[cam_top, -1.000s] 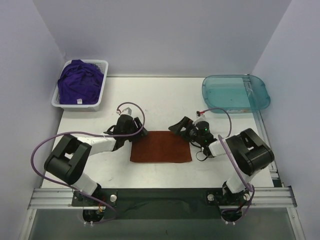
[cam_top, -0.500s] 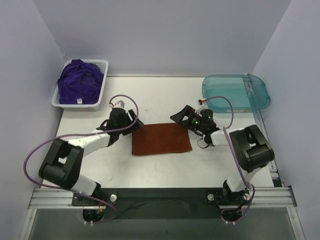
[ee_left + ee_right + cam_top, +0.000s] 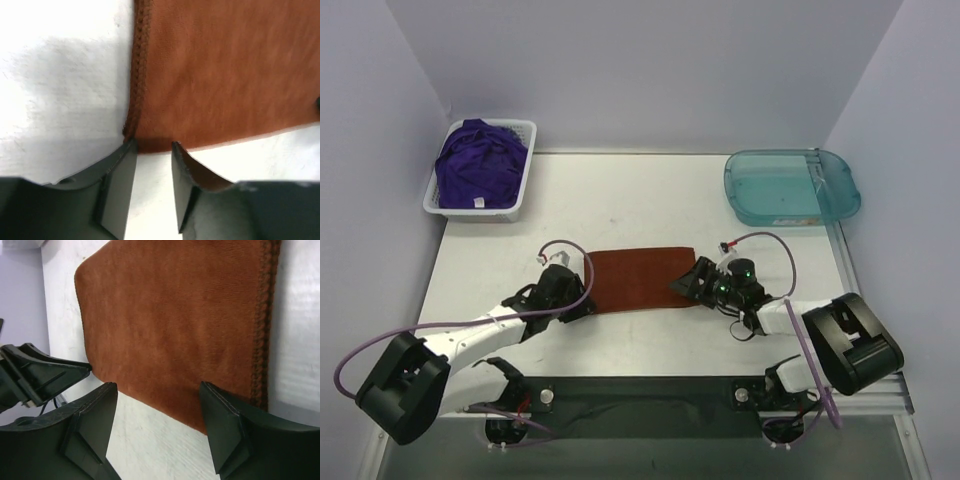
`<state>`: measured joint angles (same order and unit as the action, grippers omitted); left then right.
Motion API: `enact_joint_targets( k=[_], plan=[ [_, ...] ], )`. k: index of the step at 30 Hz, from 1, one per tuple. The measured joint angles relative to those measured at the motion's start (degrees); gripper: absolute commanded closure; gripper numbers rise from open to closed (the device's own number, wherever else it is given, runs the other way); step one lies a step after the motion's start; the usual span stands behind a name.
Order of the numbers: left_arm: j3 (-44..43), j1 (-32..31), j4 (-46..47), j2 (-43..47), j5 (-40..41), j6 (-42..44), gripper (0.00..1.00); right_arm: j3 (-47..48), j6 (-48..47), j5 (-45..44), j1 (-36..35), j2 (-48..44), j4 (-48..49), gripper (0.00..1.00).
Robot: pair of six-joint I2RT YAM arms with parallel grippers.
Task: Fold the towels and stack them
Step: Fold the towel
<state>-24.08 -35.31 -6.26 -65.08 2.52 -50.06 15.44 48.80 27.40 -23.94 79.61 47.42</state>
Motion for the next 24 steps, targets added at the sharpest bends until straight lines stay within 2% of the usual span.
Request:
enact_joint_targets(
  k=[3,7,9,11,14,15,17,19,24],
  plan=[
    [1.88,0.15,-0.42,0.31,1.88,-2.54,0.61,-2.73,1.14,0.02,0.24,-0.2,2.01,0.34],
    [1.99,0.26,-0.76,0.33,3.19,-5.25,0.62,-4.42,1.75,-0.04,0.39,-1.03,4.0,0.34],
    [1.66,0.28,-2.43,0.96,4.52,-5.38,0.61,-4.52,1.25,-0.22,0.39,-3.52,1.05,0.32],
    [0.7,0.31,-6.12,2.21,6.29,-4.94,0.57,-3.89,-0.24,-0.92,0.39,-7.63,-5.05,0.27],
    [-2.38,0.28,-12.87,4.2,9.4,-3.04,0.39,-0.55,-4.5,-4.26,0.46,-16.13,-17.73,0.13],
    [-3.8,0.24,-14.75,4.61,10.4,-2.1,0.26,1.49,-6.21,-5.77,0.81,-18.88,-22.73,0.06],
    [-7.37,-0.22,-17.66,4.61,11.85,0.44,0.19,6.14,-9.57,-9.31,2.12,-23.17,-31.17,0.0],
    [-11.45,-1.81,-19.15,3.74,13.66,3.34,0.12,11.3,-12.98,-13.51,3.85,-26.32,-39.47,0.0],
    [-25.46,-12.7,-21.18,-5.29,18.91,11.41,0.11,17.59,-18.51,-23.1,6.27,-29.94,-54.93,0.0]
  ],
)
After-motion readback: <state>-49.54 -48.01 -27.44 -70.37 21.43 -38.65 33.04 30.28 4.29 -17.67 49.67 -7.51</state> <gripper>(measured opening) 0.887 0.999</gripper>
